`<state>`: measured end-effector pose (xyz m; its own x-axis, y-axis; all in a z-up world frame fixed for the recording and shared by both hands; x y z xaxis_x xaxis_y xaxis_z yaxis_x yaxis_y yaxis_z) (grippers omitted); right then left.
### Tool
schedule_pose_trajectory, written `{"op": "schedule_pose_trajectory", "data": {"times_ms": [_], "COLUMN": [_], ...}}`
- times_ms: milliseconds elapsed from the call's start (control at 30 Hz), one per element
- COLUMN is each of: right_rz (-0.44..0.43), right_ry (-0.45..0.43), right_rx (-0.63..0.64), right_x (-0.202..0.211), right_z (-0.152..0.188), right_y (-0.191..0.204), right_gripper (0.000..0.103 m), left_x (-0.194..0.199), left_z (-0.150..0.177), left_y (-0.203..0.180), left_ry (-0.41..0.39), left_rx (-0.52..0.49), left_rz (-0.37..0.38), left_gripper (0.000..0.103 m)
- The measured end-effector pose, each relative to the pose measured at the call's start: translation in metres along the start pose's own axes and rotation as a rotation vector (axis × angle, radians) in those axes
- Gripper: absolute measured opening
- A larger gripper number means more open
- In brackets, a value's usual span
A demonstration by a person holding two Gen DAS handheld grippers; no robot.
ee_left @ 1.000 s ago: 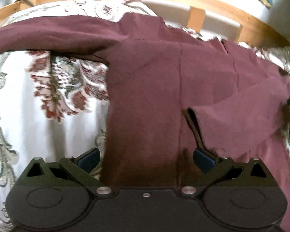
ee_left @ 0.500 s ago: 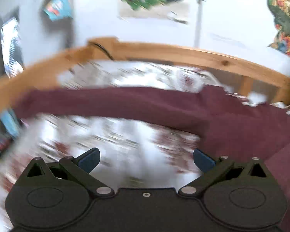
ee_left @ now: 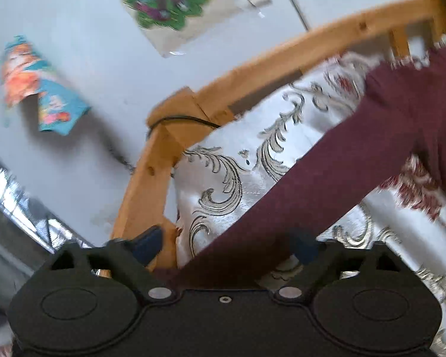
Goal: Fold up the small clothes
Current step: 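Reach the left tool to the other sleeve and close on it, then fold the held sleeve across the shirt body with the left tool, then open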
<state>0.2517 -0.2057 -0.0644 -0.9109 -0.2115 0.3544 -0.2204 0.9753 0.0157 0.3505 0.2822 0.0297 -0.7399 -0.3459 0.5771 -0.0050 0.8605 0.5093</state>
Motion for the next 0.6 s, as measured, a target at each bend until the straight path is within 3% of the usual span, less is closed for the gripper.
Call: {"op": "schedule_pose_trajectory", "data": {"times_ms": [100, 233, 367, 600], "right_rz": [0.008, 0.004, -0.001, -0.003], "right_ry": [0.009, 0.001, -0.01, -0.039], "right_rx": [-0.015, -0.032, -0.041, -0.069], "right_x": [0.001, 0.003, 0.006, 0.013], "right_z": [0.003, 0.003, 0.0, -0.005], "right_y": [-0.005, -0.008, -0.009, -0.015], "right_gripper": [0.103, 0.103, 0.103, 0.103], "left_x": [-0.02, -0.03, -0.044, -0.021], "left_z": [-0.007, -0.003, -0.005, -0.024], "left_y": [0.01, -0.003, -0.005, 0.006], "left_ry": [0.086, 0.178, 0.276, 0.334], "left_rx": [0.038, -0.054, -0.071, 0.095], "left_rz": [0.076, 0.15, 0.128, 0.12], "left_gripper": [0.067, 0.061, 0.009, 0.003]}}
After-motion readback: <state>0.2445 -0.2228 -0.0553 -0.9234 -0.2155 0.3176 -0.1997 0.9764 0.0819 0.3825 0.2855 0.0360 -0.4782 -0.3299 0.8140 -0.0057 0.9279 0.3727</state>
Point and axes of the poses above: each gripper's, at about its wrist camera, not at the fingertips, and x roughly against the way its jaws point, y to its left, z to its underside, the point moved 5 cm from there along -x, roughly the way its jaws point, and after that the axes turned 2 degrees about x, right-handed, at the moved point
